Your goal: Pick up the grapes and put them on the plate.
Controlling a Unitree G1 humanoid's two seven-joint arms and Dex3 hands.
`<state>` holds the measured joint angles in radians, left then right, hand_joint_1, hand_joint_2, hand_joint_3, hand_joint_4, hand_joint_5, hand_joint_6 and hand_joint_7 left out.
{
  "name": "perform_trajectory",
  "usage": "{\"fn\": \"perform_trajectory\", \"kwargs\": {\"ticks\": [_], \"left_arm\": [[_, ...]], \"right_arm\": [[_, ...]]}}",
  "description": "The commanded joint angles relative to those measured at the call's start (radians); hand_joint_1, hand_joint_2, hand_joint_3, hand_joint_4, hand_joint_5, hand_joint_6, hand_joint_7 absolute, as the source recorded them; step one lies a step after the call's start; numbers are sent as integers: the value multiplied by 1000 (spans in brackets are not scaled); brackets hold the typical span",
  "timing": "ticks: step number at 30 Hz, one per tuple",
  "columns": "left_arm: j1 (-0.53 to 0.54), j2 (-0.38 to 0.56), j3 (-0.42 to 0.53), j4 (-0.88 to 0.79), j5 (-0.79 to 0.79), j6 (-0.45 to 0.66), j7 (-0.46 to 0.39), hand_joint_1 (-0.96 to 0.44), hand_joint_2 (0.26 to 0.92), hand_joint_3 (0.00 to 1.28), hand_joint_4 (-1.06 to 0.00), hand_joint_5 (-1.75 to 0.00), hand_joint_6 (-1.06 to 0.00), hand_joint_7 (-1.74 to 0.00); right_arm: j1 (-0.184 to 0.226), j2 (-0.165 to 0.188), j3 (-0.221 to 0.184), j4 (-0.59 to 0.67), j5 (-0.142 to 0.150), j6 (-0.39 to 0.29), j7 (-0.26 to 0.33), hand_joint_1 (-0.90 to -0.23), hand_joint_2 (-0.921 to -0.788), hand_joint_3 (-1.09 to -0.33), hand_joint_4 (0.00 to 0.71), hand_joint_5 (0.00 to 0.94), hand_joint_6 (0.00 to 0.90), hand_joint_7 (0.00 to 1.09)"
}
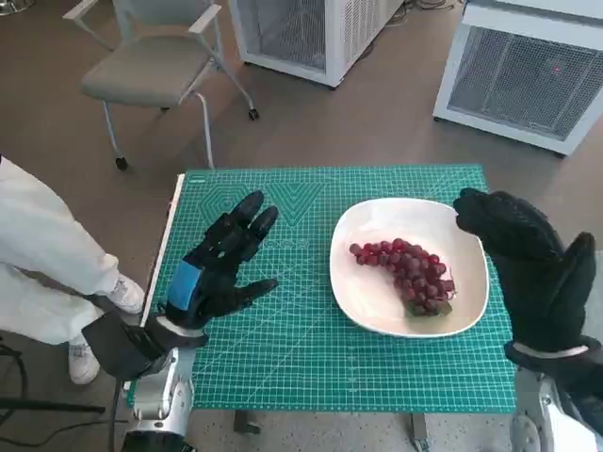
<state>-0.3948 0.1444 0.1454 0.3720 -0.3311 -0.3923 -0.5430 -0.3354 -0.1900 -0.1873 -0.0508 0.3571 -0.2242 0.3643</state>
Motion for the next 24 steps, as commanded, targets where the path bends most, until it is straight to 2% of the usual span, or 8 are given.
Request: {"fn": "perform_trajectory", "kwargs": {"ticks": [1, 10, 24], "left_arm": [[17, -8, -3, -22, -5, 13, 7, -373, 921, 75, -283, -2, -334, -3], [20, 3, -2, -31, -1, 27, 14, -363, 921, 83, -283, -1, -333, -2], [15, 16, -5, -37, 10, 41, 24, -310, 921, 86, -283, 0, -337, -3]], "right_arm": [[10, -2, 6, 14, 2, 10, 9, -435, -921, -631, 445, 608, 191, 927], [4, 0, 3, 22, 17, 23, 16, -436, -921, -632, 444, 609, 191, 931], [2, 3, 7, 25, -1, 6, 13, -436, -921, -633, 440, 613, 190, 935]]}}
